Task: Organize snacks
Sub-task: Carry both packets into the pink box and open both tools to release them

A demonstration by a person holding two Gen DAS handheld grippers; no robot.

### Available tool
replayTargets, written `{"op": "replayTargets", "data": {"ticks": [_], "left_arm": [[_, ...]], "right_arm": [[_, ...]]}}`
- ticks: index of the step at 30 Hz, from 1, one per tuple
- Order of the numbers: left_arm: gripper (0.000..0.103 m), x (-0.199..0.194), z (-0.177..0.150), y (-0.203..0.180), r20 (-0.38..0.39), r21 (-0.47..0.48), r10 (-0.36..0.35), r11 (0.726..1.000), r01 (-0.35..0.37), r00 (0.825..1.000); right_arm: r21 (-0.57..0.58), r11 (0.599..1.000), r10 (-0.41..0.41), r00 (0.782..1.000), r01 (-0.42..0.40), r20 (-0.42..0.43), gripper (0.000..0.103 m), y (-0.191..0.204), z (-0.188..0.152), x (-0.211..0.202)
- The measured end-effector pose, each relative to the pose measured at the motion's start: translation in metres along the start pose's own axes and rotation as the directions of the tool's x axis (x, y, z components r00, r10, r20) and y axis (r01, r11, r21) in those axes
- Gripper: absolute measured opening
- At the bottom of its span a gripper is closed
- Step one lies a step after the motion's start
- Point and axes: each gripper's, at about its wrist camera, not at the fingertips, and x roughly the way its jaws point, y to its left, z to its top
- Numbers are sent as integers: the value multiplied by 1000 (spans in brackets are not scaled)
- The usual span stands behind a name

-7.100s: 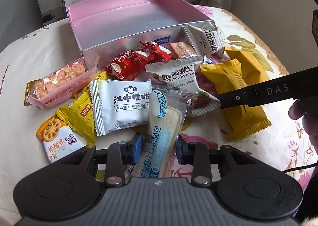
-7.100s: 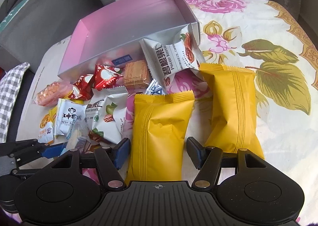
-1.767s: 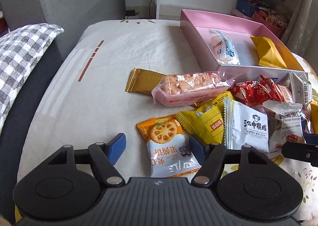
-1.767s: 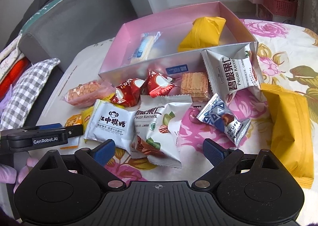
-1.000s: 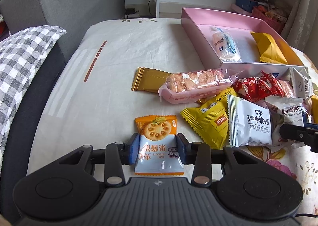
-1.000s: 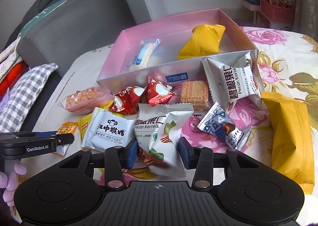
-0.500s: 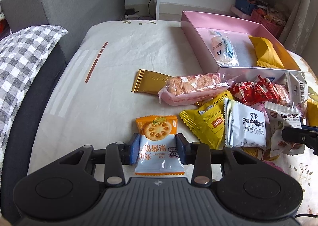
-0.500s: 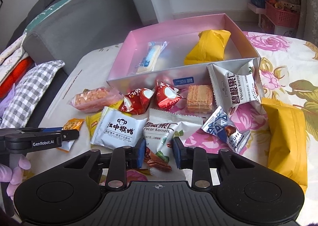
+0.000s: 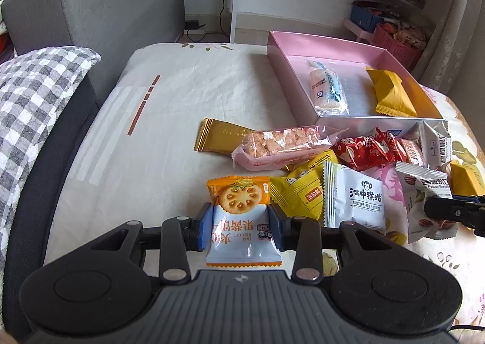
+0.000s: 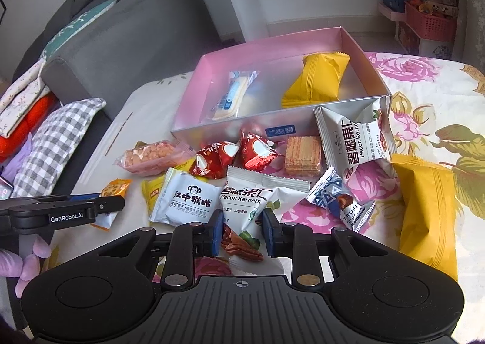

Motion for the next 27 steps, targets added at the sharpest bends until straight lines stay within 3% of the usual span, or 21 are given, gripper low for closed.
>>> {"op": "replayTargets", "data": {"ticks": [14, 27], "left_arm": [[36, -20, 20, -10, 73, -41, -60, 997, 63, 996], [36, -5, 51, -50, 130, -74, -147, 985, 158, 981]], "right_arm": [[119, 992, 16, 995, -27, 94, 27, -25, 32, -29], [245, 968, 16, 984, -60, 178, 27, -50, 71, -18]]}}
